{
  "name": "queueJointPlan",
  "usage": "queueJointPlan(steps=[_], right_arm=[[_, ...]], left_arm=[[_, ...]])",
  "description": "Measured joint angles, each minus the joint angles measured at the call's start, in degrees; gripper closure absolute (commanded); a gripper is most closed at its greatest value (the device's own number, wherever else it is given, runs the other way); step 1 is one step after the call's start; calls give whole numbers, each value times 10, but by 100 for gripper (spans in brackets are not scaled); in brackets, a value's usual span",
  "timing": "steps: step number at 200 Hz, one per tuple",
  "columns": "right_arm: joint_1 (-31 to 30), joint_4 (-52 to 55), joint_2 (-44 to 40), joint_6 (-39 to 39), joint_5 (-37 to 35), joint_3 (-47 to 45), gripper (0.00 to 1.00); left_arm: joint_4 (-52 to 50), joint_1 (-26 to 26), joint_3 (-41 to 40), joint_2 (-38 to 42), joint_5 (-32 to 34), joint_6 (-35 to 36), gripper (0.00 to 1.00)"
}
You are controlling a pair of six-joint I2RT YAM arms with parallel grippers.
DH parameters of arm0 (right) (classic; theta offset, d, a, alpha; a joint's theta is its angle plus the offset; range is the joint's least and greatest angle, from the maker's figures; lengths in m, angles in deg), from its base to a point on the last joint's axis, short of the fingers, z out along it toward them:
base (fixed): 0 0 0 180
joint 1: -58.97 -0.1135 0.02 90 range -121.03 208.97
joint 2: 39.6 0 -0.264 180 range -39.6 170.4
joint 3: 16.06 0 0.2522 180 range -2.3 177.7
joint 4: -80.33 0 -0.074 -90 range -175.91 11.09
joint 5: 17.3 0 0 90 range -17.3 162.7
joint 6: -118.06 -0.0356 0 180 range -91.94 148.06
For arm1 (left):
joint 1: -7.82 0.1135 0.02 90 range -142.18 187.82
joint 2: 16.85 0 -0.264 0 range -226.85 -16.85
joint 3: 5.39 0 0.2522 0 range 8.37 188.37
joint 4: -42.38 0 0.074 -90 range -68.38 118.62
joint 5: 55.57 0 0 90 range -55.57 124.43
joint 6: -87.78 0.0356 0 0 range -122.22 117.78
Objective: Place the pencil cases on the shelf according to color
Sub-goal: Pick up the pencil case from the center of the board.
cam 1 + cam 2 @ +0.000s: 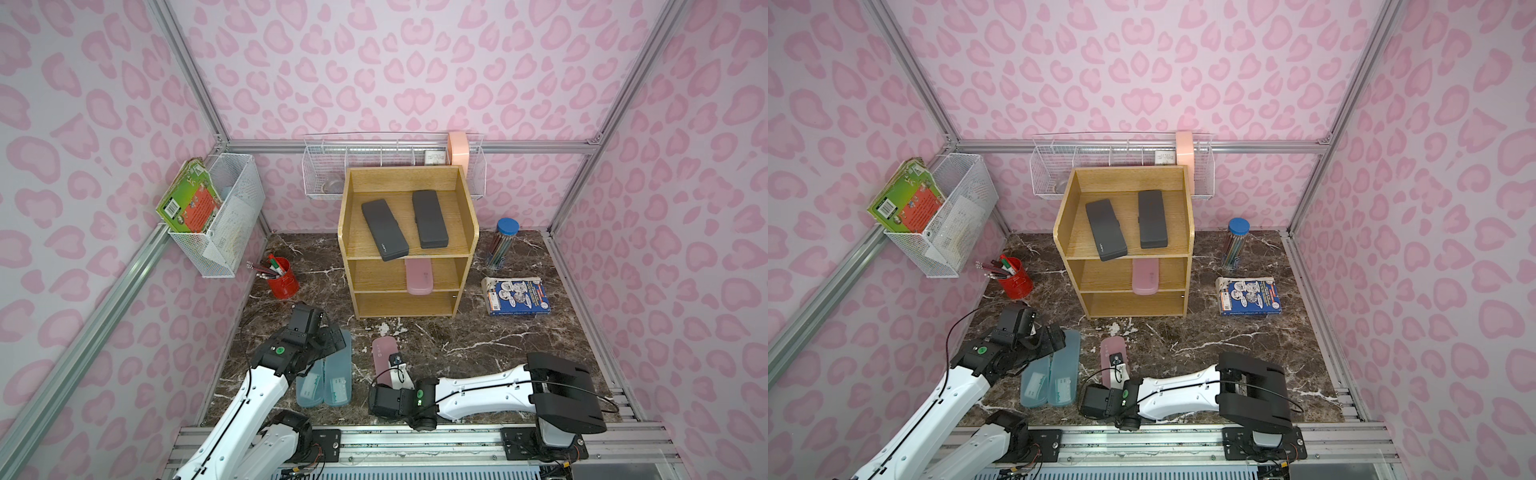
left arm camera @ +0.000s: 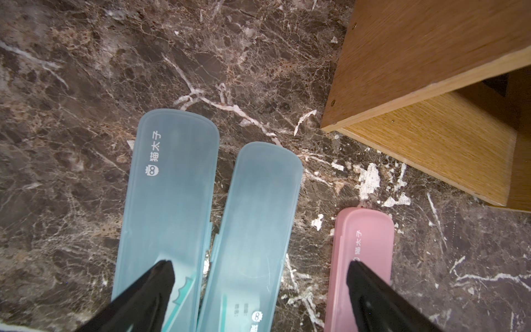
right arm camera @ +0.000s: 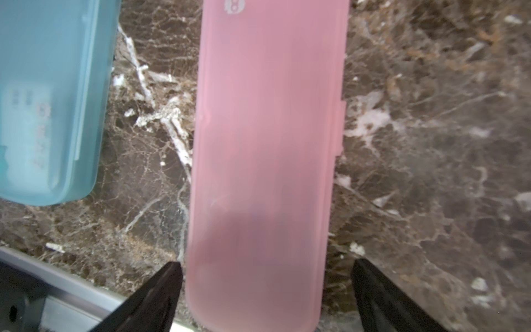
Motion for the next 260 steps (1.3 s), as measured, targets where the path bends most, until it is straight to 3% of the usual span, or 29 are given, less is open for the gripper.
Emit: queueJointPlan(steps=[63, 141, 179, 260], right_arm=[[10, -37, 26, 36, 3, -7, 4], [11, -81, 25, 42, -38, -20, 26], [-7, -10, -14, 9, -27, -14, 32], [-34, 87, -101, -19, -129, 34, 34]], left_arm=[[0, 0, 0, -6, 7, 2, 1], [-2, 0, 0, -3, 13, 2, 1], [-6, 0, 5, 0, 20, 2, 1], [9, 0, -2, -5, 21, 0, 1]])
